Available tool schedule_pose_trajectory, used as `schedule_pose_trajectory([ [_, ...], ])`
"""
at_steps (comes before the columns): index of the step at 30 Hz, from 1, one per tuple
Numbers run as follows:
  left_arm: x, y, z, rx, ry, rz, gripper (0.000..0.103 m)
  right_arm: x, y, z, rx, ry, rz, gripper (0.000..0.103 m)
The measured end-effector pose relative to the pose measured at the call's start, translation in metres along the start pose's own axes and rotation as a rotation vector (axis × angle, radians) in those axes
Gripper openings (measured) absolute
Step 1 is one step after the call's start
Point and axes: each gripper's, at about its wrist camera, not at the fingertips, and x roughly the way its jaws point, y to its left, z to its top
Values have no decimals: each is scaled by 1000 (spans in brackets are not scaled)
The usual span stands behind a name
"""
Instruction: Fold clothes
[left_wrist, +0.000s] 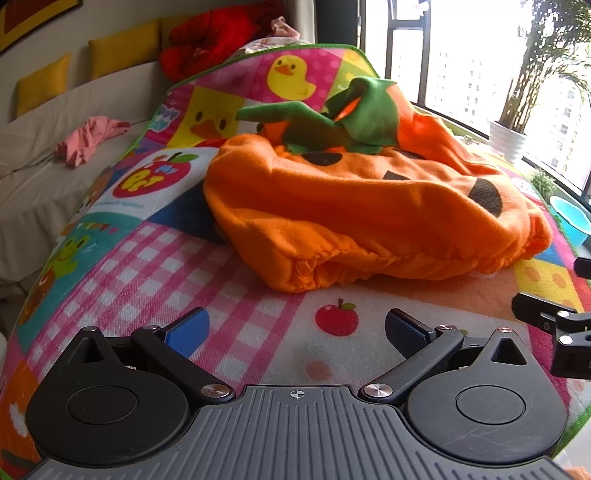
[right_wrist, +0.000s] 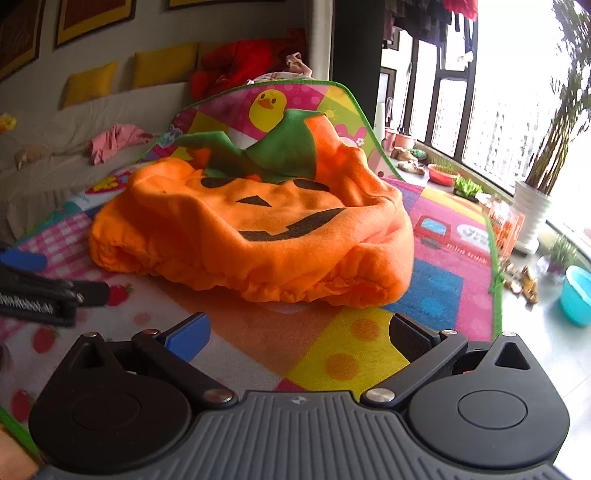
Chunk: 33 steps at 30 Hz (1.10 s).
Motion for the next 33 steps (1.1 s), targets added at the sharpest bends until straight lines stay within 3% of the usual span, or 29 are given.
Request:
schedule_pose_trajectory([
  [9,46,8,25,41,24,40,103,48,-21,16,-114,20,-122,103],
  [11,61,13,38,55,17,58,103,63,-24,24,-139,9,-130,103],
  [16,89,28,72,62,-32,120,103,94,-34,59,-146,-80,-269,103],
  [20,90,49,90,38,-70,124,103,94,-41,76,-121,-132,-172,103],
  [23,90,55,93,76,-90,153,103,105,-37,81,-185,-107,-290,103],
  [26,100,58,90,148,-89,226,103,132,-40,72,-255,8,-338,103],
  [30,88,69,81,227,-94,309,103,112,-44,58,-270,31,-357,103],
  [33,53,76,70,261,-110,307,103,69,-54,53,-221,5,-346,103],
])
